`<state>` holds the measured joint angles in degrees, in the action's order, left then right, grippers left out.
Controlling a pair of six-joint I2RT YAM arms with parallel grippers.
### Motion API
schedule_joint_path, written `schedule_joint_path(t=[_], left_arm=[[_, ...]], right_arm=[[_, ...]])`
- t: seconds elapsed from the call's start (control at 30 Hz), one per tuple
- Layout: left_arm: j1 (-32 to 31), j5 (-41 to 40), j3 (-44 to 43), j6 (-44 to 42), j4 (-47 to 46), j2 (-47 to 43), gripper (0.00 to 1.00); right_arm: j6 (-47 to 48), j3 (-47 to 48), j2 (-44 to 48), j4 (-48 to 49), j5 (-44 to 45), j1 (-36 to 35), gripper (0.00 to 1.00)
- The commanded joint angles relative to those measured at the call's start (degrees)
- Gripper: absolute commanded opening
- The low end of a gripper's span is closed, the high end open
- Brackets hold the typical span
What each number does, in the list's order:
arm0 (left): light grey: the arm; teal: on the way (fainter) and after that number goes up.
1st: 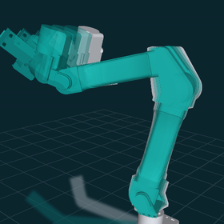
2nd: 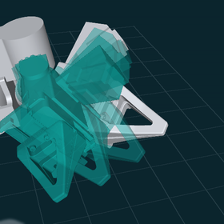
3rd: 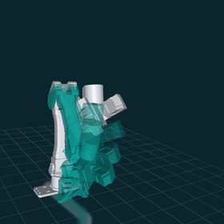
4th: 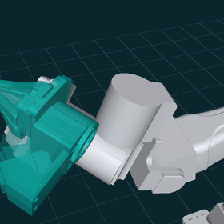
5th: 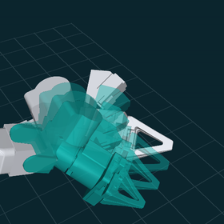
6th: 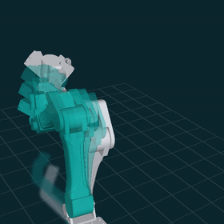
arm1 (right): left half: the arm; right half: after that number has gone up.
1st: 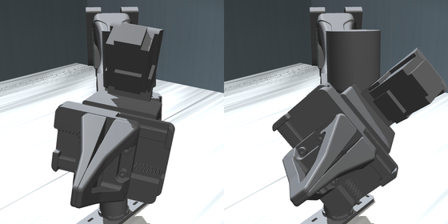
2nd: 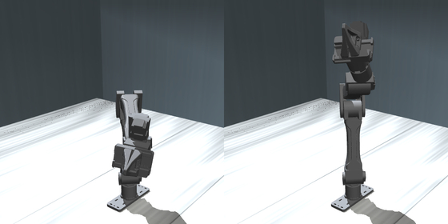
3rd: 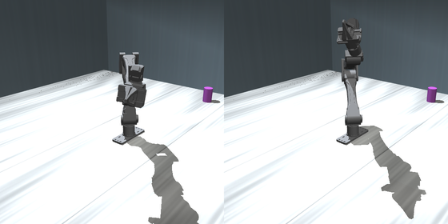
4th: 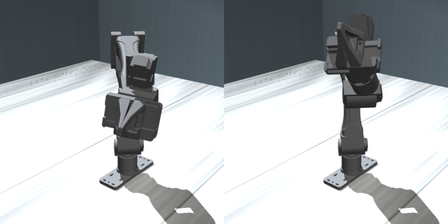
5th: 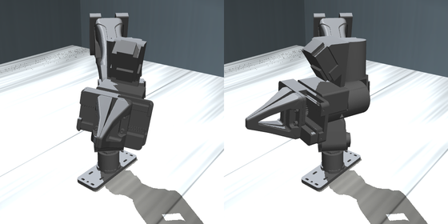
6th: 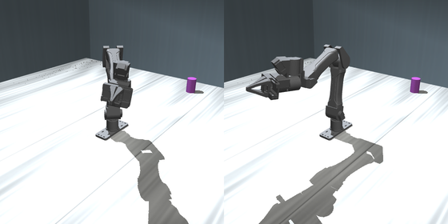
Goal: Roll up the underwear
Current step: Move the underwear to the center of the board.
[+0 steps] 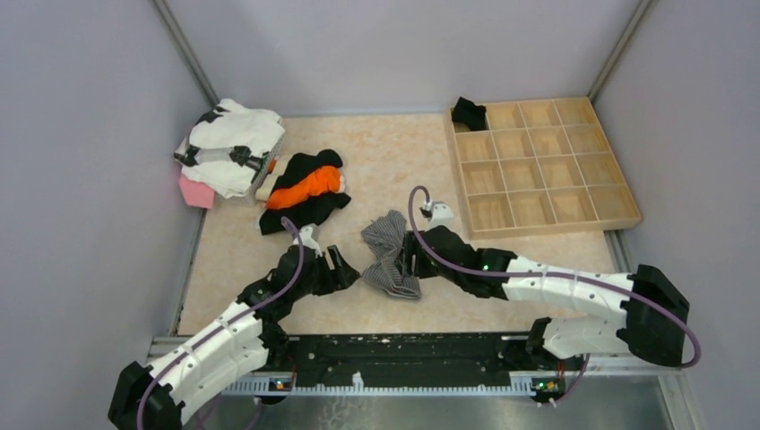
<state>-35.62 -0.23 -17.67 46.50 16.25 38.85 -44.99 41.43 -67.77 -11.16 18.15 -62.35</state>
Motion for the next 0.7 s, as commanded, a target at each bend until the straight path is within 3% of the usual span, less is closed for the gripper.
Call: schedule_joint_path(t=[0.0, 0.23, 0.67], left_arm=[[-0.62, 5.26, 2.88, 4.80, -10.11, 1.17, 0.73], [-1.74, 5.96, 5.35, 6.26, -15.77, 5.47, 0.68], [-1.76, 5.84, 7.53, 7.11, -22.84, 8.28, 0.58]], right_arm=[[1.57, 5.83, -4.61, -0.59, 0.62, -0.05, 0.60], [1.83, 7.32, -7.46, -0.60, -0.89, -0.11, 0.60], [5.19, 23.87, -22.63, -12.28, 1.07, -1.63, 0.57]])
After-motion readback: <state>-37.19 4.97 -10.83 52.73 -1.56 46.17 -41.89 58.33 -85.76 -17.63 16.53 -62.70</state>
